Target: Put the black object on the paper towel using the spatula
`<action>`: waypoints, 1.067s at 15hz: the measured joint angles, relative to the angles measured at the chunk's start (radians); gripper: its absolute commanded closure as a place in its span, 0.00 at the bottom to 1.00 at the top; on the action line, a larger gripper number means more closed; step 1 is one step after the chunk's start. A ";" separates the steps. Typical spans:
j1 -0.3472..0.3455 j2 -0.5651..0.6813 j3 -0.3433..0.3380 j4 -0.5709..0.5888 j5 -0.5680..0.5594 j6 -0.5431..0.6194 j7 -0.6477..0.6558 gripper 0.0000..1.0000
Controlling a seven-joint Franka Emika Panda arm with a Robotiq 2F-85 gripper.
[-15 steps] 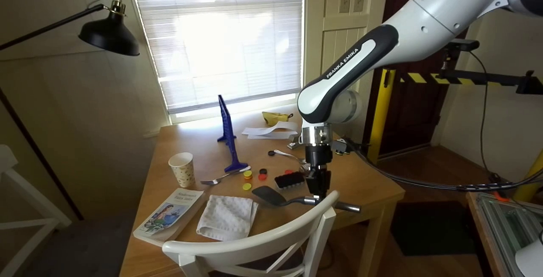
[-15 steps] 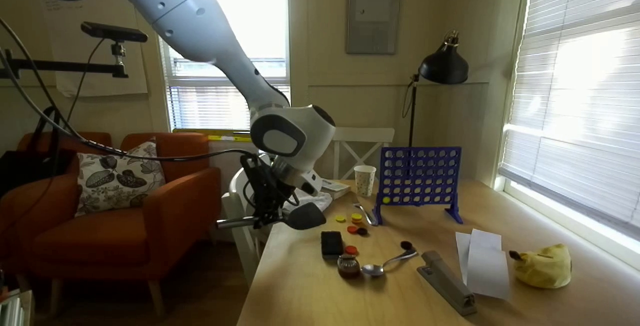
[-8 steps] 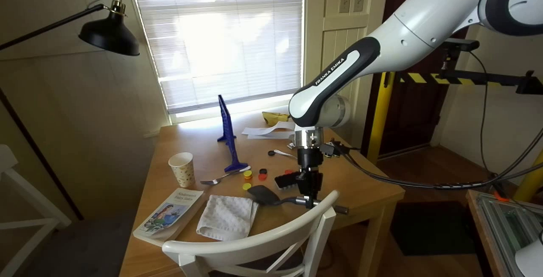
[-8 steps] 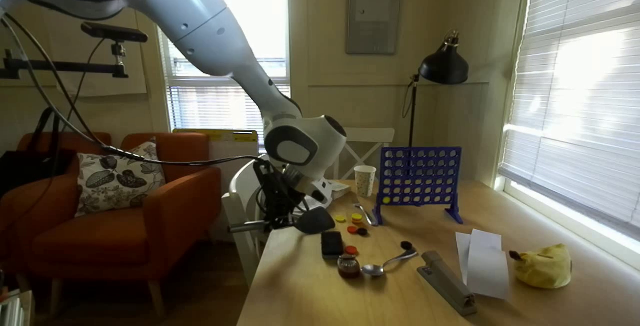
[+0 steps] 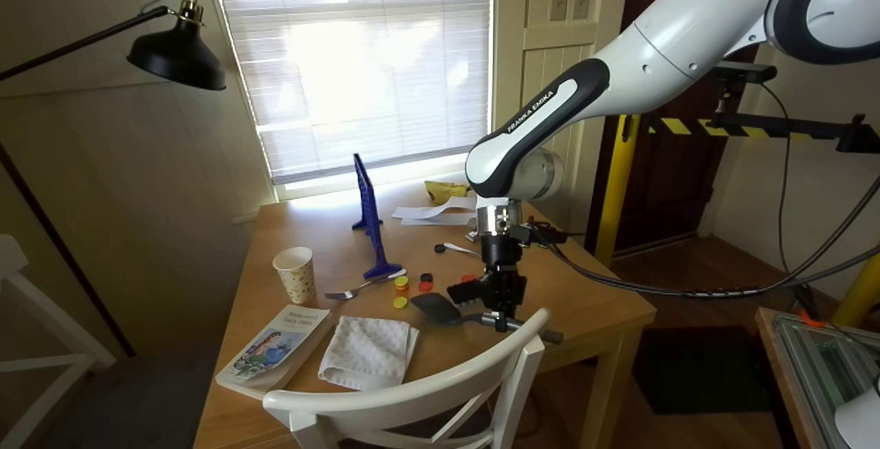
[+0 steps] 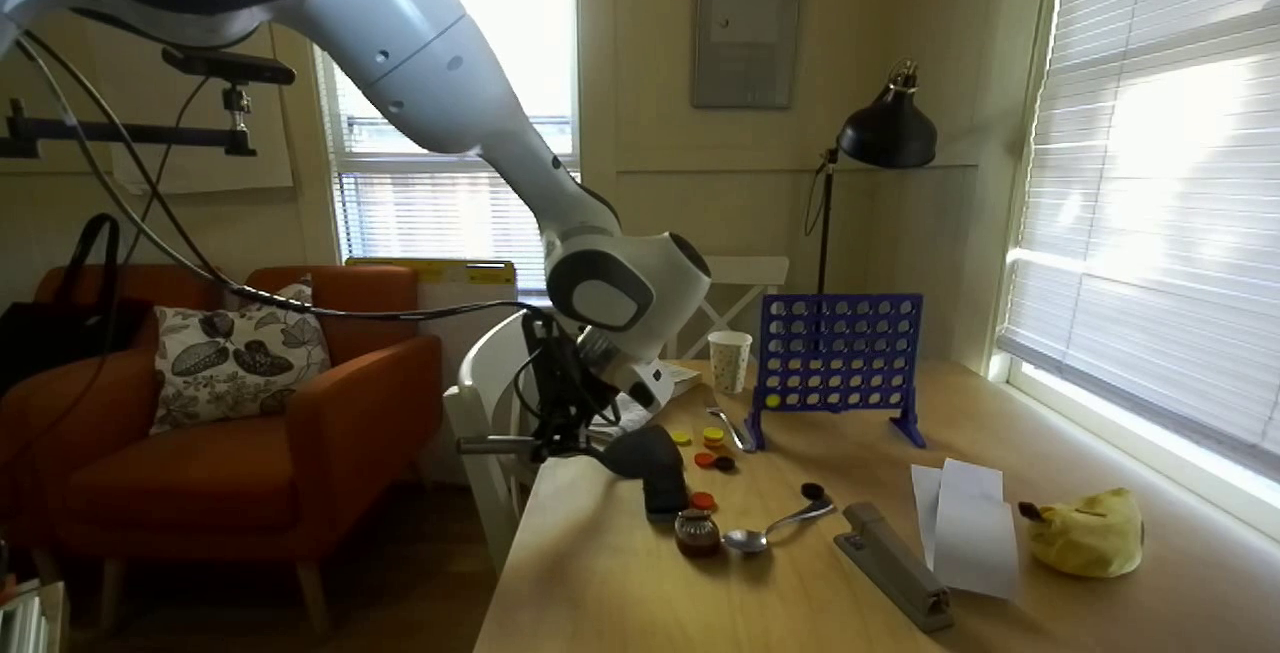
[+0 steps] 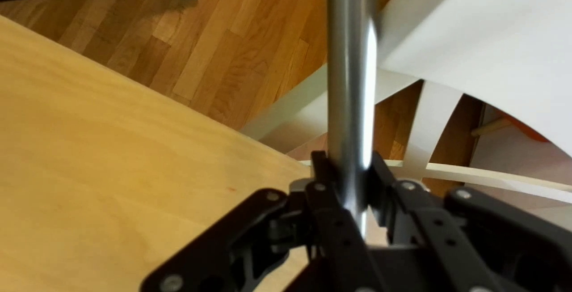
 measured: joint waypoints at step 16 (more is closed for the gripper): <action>-0.011 0.010 -0.040 0.006 -0.009 -0.089 0.140 0.94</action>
